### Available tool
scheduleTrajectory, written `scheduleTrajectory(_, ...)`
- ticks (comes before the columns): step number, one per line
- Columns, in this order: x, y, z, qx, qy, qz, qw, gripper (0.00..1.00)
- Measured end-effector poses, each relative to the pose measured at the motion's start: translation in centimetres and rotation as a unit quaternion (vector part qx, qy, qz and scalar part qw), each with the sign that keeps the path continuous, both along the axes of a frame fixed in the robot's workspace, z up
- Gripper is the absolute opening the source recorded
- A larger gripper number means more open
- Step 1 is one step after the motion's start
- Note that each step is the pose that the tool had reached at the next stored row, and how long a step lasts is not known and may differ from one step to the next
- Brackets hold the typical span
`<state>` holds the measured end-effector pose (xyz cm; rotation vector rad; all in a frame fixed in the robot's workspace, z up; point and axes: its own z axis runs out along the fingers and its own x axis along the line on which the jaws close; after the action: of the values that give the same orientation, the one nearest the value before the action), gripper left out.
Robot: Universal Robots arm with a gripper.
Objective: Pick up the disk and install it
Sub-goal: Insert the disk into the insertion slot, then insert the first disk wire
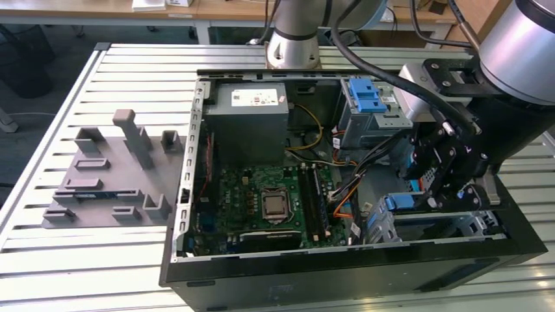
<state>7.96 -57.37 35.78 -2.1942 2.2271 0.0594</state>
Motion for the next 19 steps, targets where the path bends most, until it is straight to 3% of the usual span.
scheduleTrajectory(1, 0.0, 0.0, 0.0, -0.0001, 0.0, 0.0, 1.0, 0.49)
scheduleTrajectory(7, 0.0, 0.0, 0.0, -0.0008, 0.0, 0.0, 1.0, 0.19)
scheduleTrajectory(10, 0.0, 0.0, 0.0, -0.0011, 0.0, 0.0, 1.0, 0.11)
scheduleTrajectory(19, 0.0, 0.0, 0.0, -0.0053, 0.0, 0.0, 1.0, 0.11)
